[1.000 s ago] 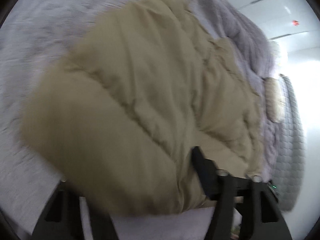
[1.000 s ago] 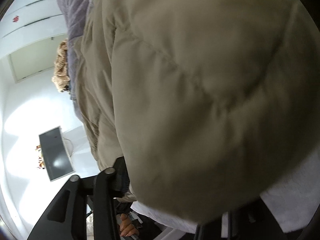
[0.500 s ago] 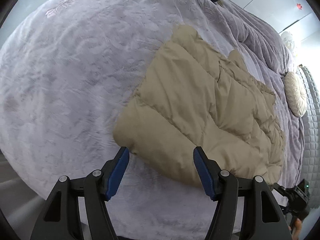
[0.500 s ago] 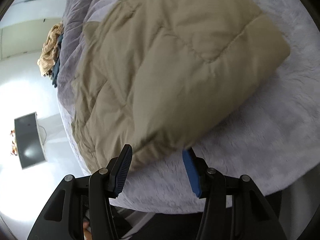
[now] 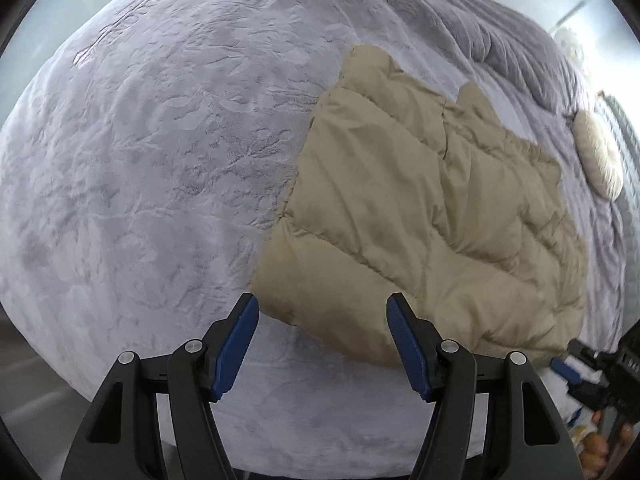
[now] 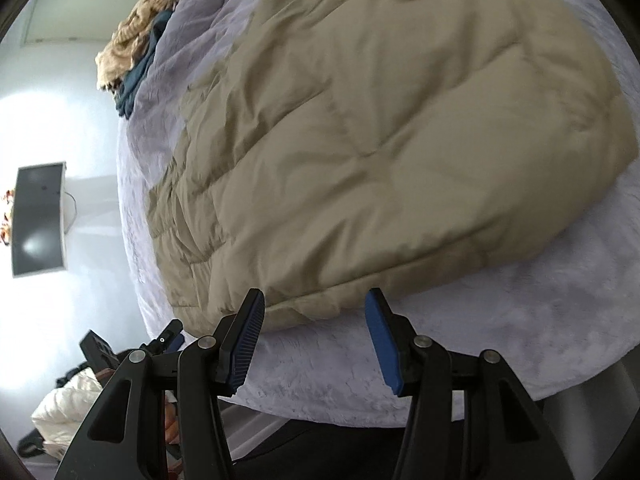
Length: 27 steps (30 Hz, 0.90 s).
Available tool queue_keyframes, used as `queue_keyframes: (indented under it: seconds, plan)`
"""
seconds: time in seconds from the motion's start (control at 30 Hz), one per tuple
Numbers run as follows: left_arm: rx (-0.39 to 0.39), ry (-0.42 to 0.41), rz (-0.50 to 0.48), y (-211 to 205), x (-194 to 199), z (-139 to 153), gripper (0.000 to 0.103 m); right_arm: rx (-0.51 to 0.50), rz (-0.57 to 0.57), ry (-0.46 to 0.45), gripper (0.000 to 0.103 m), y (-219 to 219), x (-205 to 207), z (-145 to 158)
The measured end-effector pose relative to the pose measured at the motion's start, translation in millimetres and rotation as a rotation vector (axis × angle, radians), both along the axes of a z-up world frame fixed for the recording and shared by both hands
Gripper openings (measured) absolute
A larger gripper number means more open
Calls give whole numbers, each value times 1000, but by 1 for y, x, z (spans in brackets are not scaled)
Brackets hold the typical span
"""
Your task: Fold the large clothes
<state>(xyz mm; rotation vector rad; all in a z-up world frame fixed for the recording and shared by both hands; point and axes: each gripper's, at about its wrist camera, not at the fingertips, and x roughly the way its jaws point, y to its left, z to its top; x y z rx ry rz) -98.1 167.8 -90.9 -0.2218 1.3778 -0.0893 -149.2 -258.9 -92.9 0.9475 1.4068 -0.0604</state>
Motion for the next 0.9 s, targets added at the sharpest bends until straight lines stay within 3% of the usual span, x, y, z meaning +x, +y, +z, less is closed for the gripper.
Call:
queue_keyframes:
  seconds: [0.17,0.27,0.7,0.73,0.77,0.9]
  plan:
    - [26,4,-56,0,7,0,75,-19,13,25,56,19,10,-5]
    - [39,-7,-87,-2,14,2,75,-62,52,38,62,30,16,-1]
    - [80,0,-154,-4,29,-6,76,-181,160,54,67,61,39,5]
    - [79,2,-149,-2,31,-7,81,-184,164,54,68,63,41,4]
    - [79,4,-145,-1,32,-7,102,-185,166,54,72,65,43,3]
    - [83,-27,-144,3,36,-6,103,-200,168,56,75,69,46,3]
